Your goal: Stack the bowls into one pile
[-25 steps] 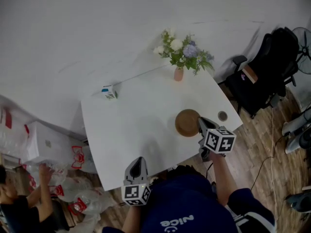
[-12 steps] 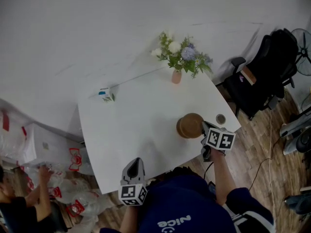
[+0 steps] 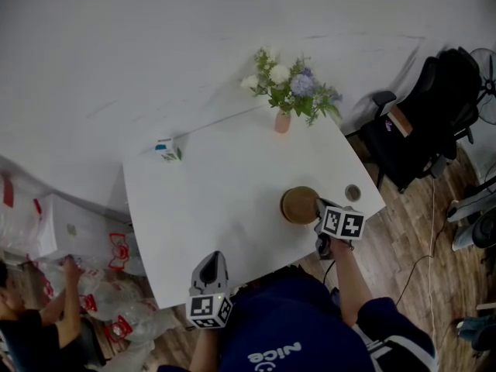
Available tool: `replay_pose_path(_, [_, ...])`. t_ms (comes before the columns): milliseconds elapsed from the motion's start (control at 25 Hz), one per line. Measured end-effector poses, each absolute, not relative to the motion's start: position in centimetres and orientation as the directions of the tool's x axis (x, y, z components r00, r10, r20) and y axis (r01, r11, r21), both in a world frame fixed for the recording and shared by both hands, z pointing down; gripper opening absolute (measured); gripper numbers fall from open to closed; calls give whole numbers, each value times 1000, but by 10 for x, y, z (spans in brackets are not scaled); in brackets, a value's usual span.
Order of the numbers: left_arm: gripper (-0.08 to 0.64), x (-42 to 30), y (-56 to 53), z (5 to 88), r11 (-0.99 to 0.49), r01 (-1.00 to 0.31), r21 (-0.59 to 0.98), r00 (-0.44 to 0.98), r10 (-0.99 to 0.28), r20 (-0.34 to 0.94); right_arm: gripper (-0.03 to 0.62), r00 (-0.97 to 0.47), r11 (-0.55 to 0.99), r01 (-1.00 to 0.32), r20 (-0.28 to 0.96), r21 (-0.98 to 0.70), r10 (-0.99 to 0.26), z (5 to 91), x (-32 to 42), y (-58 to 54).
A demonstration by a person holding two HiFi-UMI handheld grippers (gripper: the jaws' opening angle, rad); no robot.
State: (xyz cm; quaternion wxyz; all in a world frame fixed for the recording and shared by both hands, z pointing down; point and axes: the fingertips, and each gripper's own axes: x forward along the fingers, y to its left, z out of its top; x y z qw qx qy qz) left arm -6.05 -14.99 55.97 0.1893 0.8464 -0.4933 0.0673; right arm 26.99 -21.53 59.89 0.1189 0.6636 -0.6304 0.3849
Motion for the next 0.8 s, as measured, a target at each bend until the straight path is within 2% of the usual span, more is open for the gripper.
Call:
replay_pose_path(360, [17, -55, -151, 558, -432, -871, 236, 488, -818, 305, 40, -116, -161, -926, 666, -340, -736, 614, 266, -222])
replay_pose_path(640, [17, -53, -154, 558, -428, -872, 238, 485, -819, 305, 40, -110, -123, -950, 673, -288, -731, 614, 263, -225])
replay_pose_path(720, [17, -52, -155, 558, -431, -871, 238, 488, -819, 303, 56, -121, -102, -953, 663, -287, -739, 611, 260, -226])
replay_pose_path(800, [17, -51, -155, 558, -436, -868, 237, 492, -818, 299, 117, -125, -87, -954, 647, -285, -752, 606, 260, -227])
